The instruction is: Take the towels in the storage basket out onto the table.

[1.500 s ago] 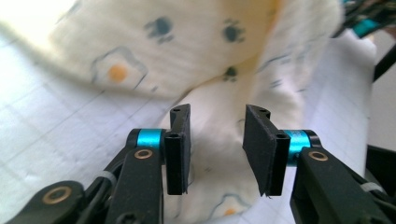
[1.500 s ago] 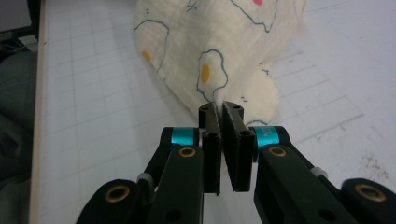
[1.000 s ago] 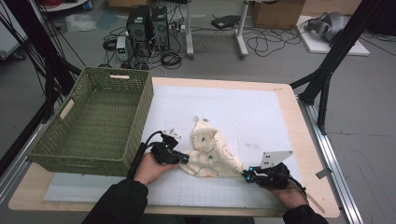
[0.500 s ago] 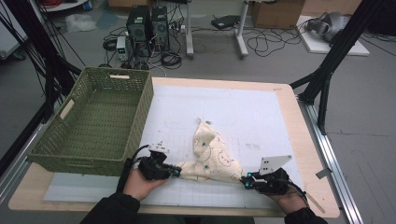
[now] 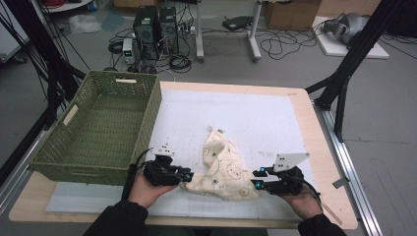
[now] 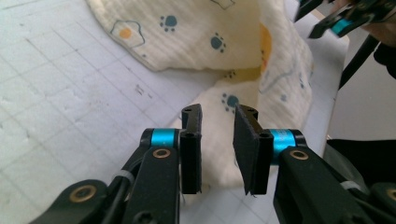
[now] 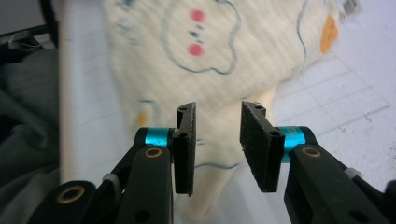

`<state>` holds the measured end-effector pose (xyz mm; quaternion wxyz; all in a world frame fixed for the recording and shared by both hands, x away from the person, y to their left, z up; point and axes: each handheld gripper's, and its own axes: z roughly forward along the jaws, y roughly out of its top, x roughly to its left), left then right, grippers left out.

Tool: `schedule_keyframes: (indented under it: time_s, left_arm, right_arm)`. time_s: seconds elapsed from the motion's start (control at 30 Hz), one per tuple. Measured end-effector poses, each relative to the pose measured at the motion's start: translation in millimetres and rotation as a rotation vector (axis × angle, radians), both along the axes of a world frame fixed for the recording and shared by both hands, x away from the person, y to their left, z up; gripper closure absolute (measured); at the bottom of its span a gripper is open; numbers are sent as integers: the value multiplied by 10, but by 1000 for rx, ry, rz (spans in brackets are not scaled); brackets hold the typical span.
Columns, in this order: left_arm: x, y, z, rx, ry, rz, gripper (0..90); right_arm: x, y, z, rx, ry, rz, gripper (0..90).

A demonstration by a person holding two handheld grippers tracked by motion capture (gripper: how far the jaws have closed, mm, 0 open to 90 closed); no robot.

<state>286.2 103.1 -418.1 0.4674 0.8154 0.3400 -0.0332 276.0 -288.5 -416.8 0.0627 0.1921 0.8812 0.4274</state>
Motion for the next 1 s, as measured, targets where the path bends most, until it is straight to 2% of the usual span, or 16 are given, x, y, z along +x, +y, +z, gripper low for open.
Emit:
schedule_keyframes:
  time_s: [0.03,0.07,0.1,0.13,0.17,0.2,0.23,0.27,0.3,0.33,0.4,0.53,0.63,0.7,0.83,1.0]
  left_arm:
    - [23,-24,-13,6,-1,-2,711]
    - [67,-76,-67,31,0,-4,679]
    - [67,-76,-67,31,0,-4,668]
    - [104,-123,-150,63,18,-9,665]
    - [104,-123,-150,63,18,-9,666]
    - [121,-147,-205,78,30,-14,675]
    - [127,-168,-243,88,41,-18,675]
    - [124,-177,-261,92,32,-26,762]
    - [117,-184,-263,96,26,-31,762]
    - [116,-201,-273,105,34,-50,860]
    - [104,-213,-267,119,27,-45,885]
    - [69,-175,-249,120,23,-18,894]
    - [5,-114,-209,117,8,-4,896]
    - [-31,-89,-183,112,4,0,896]
    - [-118,-49,-133,97,3,-3,896]
    - [-216,-8,-96,82,9,-16,896]
  right_arm:
    - [0,0,0,0,0,0,661]
    - [107,55,-83,-31,15,-17,654]
    - [152,83,-115,-54,21,-24,655]
    - [207,114,-147,-60,33,-26,658]
    - [207,114,-147,-60,33,-26,658]
    - [273,166,-188,-73,40,-22,673]
    - [273,166,-188,-73,40,-22,673]
    - [315,216,-219,-86,48,-14,729]
    - [315,216,-219,-86,48,-14,729]
    - [326,244,-229,-99,43,1,831]
    - [323,249,-227,-100,46,5,847]
    - [284,194,-188,-108,36,-6,859]
    - [214,45,-118,-88,19,-39,859]
    - [203,16,-114,-90,18,-40,859]
    - [127,-163,-142,-114,32,-73,859]
    - [45,-250,-171,-127,59,-65,857]
